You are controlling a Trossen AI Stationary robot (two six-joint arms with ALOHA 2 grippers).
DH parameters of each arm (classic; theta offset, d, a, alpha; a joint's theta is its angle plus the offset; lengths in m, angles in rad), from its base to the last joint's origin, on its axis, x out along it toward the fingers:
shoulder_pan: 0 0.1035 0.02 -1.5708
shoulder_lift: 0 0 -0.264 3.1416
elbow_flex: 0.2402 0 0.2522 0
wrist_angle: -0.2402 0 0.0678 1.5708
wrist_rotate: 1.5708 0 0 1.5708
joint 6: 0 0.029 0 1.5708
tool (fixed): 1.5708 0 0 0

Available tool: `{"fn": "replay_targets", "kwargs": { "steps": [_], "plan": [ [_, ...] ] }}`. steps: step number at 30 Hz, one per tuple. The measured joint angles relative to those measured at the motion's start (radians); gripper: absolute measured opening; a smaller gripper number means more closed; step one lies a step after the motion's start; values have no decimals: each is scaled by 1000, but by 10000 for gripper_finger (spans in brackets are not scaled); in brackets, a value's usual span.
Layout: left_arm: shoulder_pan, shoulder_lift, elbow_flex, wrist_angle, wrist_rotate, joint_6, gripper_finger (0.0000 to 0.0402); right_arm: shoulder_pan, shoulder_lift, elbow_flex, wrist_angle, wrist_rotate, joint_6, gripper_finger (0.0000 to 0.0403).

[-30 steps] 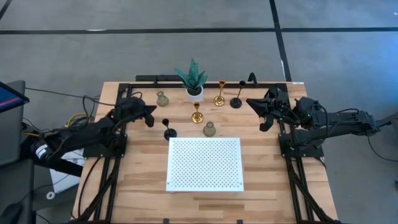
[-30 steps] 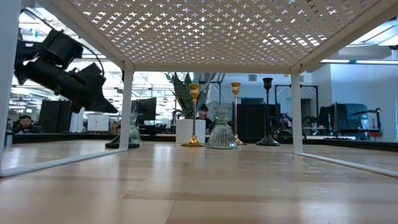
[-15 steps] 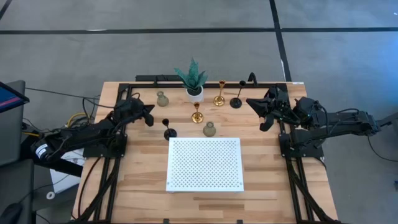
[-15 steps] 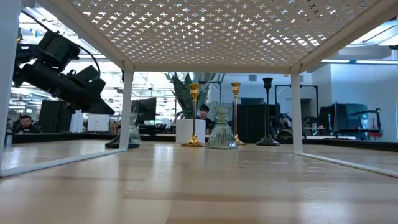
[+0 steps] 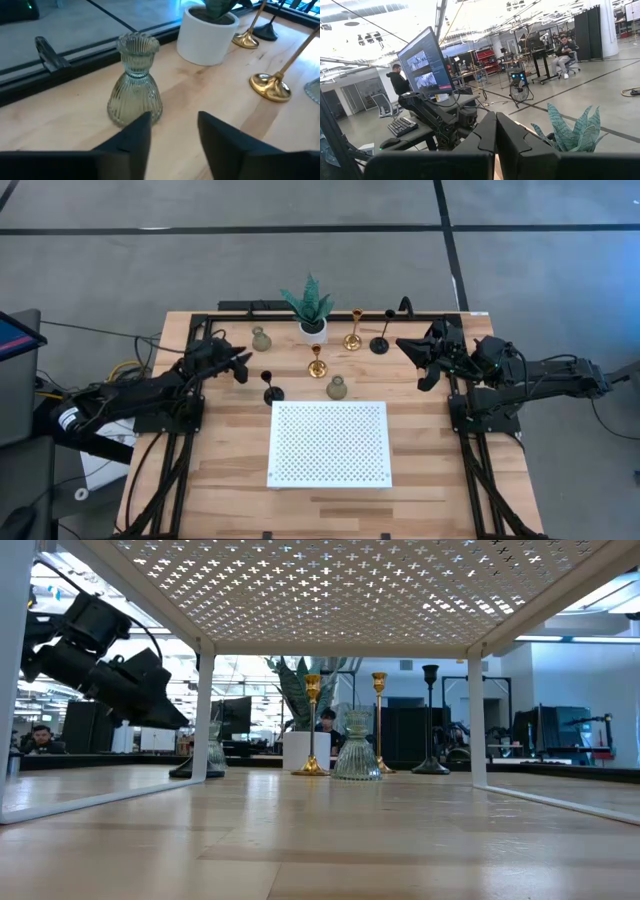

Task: Pick & Place candle stick holders
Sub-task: Put the top transparent glass candle holder on the shelf

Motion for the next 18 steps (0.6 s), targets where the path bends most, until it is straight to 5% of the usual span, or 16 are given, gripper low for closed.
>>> {"fn": "replay_targets", "kwargs": {
  "steps": [8, 18],
  "plan": [
    [0, 146, 1, 237, -2, 6, 261, 0, 0, 0, 0, 0, 3, 0],
    [0, 414, 3, 499, -3, -5, 305, 0, 0, 0, 0, 0, 3, 0]
  ]
}}
